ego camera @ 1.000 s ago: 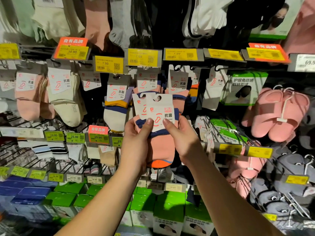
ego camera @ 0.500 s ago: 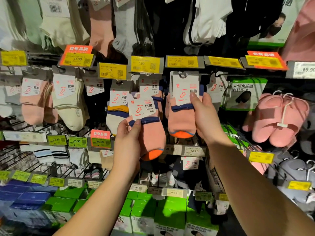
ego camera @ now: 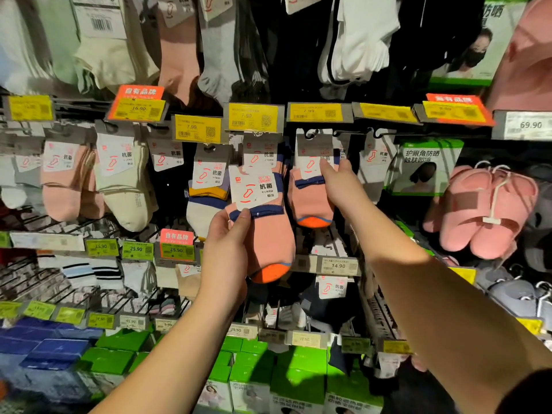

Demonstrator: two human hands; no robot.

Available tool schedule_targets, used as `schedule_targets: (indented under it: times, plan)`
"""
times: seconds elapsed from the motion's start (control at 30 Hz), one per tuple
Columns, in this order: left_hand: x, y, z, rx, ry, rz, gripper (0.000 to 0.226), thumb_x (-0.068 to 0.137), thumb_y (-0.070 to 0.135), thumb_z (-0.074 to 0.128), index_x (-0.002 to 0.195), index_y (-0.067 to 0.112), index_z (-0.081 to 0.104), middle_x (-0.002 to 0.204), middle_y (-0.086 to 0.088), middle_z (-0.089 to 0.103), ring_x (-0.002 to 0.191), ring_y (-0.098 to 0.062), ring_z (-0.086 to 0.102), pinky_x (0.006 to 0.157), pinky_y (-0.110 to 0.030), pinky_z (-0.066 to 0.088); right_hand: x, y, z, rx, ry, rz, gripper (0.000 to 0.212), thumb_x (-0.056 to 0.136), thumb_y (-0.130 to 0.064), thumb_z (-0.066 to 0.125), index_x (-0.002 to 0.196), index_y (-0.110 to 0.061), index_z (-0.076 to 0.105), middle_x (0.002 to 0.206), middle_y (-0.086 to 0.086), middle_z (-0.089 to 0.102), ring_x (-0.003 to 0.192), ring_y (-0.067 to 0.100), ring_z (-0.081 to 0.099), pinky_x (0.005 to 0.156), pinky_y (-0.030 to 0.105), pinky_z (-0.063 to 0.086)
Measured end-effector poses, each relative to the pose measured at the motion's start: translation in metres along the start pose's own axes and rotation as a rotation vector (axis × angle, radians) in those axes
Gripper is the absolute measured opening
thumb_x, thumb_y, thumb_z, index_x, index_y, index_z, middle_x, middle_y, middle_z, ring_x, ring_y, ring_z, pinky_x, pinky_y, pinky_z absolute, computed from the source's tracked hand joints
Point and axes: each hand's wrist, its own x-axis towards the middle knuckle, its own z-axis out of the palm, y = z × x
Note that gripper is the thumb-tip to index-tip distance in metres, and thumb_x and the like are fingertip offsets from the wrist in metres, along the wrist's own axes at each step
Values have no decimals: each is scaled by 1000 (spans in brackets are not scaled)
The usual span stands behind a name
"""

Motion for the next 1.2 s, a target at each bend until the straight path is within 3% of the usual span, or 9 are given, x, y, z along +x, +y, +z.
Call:
schedule_targets:
  times: [0.17,0.43,0.6,0.7,0.8,0.87,0.93,1.1,1.2]
  plan:
    - [-2,0,2,4,2,-8,21,100,20,57,121,19,62,101,2,75,88,-10,71,86,-39,52,12,-3,3,-197,14,62,58,104,-48,39,140,-2,34,139,21,53,124,37,53,84,36,36]
    - [-4,1,1,-9,-3,-21,25,101,19,56,126,14,59,105,-2,75,89,-12,72,89,-40,53,18,3,4,-356,-21,75,62,103,-54,33,142,-5,32,140,22,51,123,38,53,81,36,34]
    - [-4,0,0,2,-6,-36,27,101,19,56,127,14,59,110,-6,75,93,-15,72,90,-42,53,10,16,-1,-356,-2,39,71,98,-66,34,139,-9,34,136,16,54,122,36,54,84,38,40]
    - [-4,-2,0,-6,-3,-47,28,101,19,57,128,13,58,111,-8,74,89,-14,72,84,-39,54,-4,25,-4,-280,115,0,64,98,-65,34,134,-12,42,137,13,51,126,34,48,98,43,42]
    - [-2,-4,1,-5,-5,-48,25,101,19,56,125,14,59,103,-4,75,83,-11,72,78,-36,55,-35,28,-5,-98,152,-92,42,103,-51,39,117,-14,52,122,9,56,114,27,53,89,36,41]
    - [-2,-6,5,-18,-23,-58,20,101,17,55,120,16,60,93,2,77,78,-8,72,73,-32,55,-63,32,-3,7,83,-111,32,106,-44,37,105,-17,55,106,3,60,94,17,56,73,30,38]
    - [-3,-6,9,-18,-45,-59,15,101,16,55,114,19,61,87,5,77,76,-8,72,67,-28,56,-87,38,5,116,-2,-85,31,107,-41,36,103,-20,58,96,-4,61,84,8,55,69,26,38]
    - [-3,-10,21,17,-80,-67,13,100,16,57,108,23,63,100,-2,77,85,-14,72,68,-27,56,-113,44,17,429,-197,-1,25,105,-39,42,102,-28,64,86,-20,69,78,-8,61,71,13,45]
    - [-4,-12,28,68,-170,-100,20,99,16,58,117,18,65,107,-6,76,90,-18,72,73,-31,56,-115,35,14,534,-280,20,20,103,-38,50,107,-28,67,99,-8,76,93,6,71,83,25,55]
